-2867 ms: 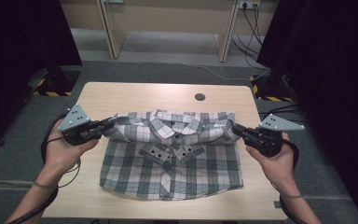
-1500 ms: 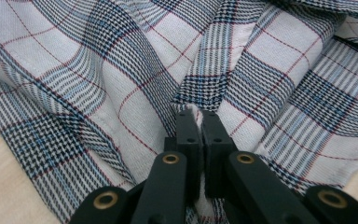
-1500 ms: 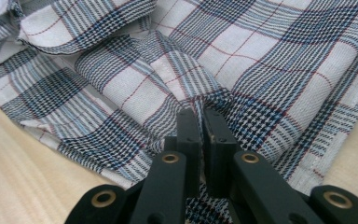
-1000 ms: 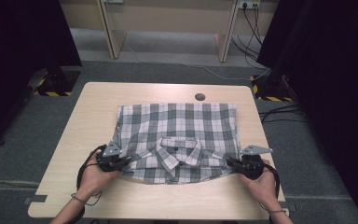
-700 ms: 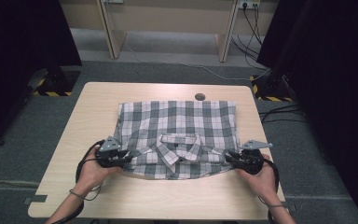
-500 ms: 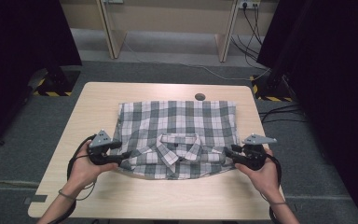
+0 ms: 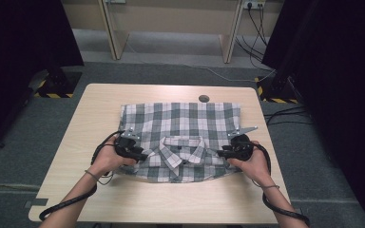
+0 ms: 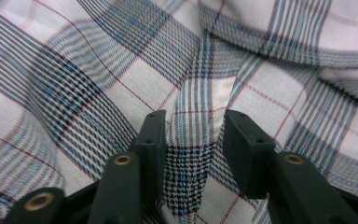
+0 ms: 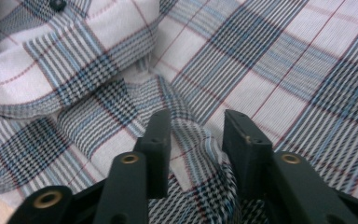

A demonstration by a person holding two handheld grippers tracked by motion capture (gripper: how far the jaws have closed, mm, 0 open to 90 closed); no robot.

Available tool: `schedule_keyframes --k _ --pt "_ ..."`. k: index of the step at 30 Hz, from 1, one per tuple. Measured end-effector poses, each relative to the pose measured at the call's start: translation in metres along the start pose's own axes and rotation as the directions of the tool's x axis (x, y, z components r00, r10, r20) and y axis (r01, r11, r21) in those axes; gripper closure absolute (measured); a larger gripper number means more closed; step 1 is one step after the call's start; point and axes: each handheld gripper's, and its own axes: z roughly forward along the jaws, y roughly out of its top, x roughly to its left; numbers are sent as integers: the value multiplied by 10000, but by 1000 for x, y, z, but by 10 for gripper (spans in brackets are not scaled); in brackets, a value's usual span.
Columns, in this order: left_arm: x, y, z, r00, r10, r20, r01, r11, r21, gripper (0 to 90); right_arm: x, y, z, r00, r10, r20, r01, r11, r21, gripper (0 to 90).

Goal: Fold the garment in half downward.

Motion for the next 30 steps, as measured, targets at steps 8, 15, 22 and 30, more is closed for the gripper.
schedule_keyframes --k 8,15,22,30 --pt "0 -1 -1 10000 38 63 -39 9999 142 864 3 -6 0 9992 -308 -239 314 9992 228 878" --pt "-1 2 -7 10000 -18 45 17 9999 126 893 1 -2 -7 9994 -282 -205 282 9996 -14 893" --pt "6 22 -28 9994 -31 -337 11 9982 -594 894 -2 19 -23 9998 -212 -55 208 9972 -712 899" --pt "34 64 -53 9881 -449 -1471 167 9821 -1874 894 -12 54 -35 9986 -174 497 255 9854 -1684 900"
